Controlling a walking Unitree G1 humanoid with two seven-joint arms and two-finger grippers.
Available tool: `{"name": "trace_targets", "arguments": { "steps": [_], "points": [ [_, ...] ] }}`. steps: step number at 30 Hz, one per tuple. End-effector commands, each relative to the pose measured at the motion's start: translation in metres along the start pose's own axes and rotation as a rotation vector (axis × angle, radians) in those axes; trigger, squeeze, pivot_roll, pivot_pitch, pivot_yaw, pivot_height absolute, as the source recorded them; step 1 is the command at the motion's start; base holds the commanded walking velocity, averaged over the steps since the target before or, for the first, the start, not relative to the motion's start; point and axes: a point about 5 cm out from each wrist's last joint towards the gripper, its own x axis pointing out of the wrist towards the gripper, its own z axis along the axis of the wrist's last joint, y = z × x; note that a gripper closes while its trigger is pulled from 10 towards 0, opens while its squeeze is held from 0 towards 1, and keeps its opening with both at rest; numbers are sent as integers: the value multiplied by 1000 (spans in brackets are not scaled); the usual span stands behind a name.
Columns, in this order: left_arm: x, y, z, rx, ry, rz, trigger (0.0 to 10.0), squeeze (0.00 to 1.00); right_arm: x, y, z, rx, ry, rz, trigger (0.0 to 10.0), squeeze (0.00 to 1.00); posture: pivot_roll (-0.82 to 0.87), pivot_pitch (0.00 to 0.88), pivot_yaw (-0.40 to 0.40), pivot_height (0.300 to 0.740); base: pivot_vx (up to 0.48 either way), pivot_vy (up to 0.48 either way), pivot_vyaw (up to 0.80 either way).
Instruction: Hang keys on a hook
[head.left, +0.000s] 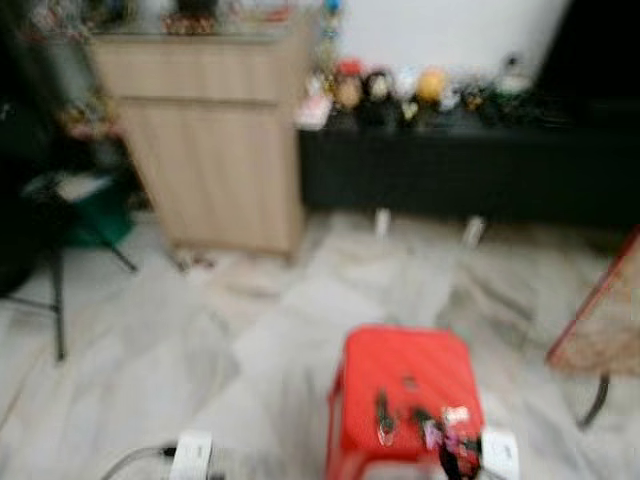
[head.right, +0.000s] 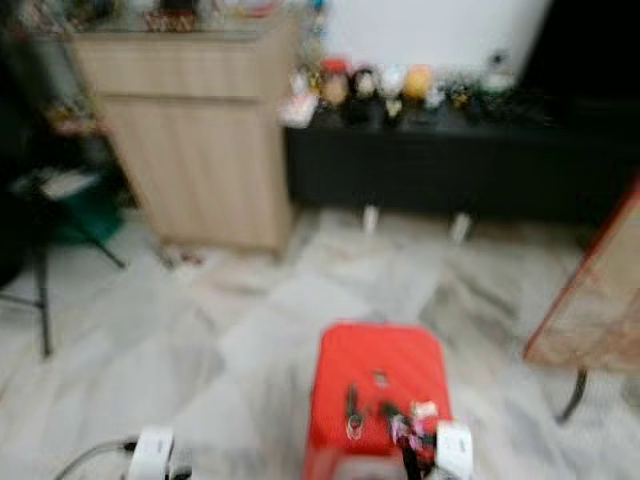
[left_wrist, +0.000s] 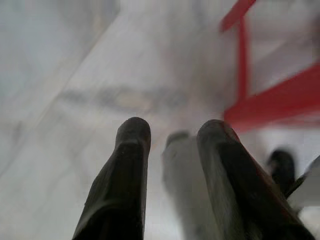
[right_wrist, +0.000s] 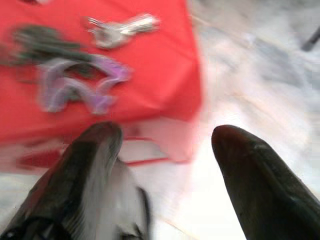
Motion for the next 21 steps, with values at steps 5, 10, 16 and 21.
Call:
{"name": "trace_targets", "arguments": {
  "steps": [5, 10, 16, 21],
  "points": [
    [-4, 13, -10, 1, 33, 35, 10000, 0, 6, 11, 13, 0, -45, 28, 10000, 0, 4, 0, -25, 652, 61, 0, 0],
    [-4, 13, -11, 2, 35, 37, 10000, 0, 6, 11, 13, -1, -48, 34, 10000, 0, 2, 0, -24, 652, 0, 0, 0],
    [-4, 13, -12, 1, 38, 37, 10000, 0, 6, 14, 15, -28, -50, 80, 10000, 0, 1, 0, -24, 652, 0, 0, 0],
    [-4, 14, -12, 1, 38, 38, 10000, 0, 6, 16, 19, -123, -70, 134, 10000, 0, -2, 0, -22, 652, 0, 0, 0]
  ]
}}
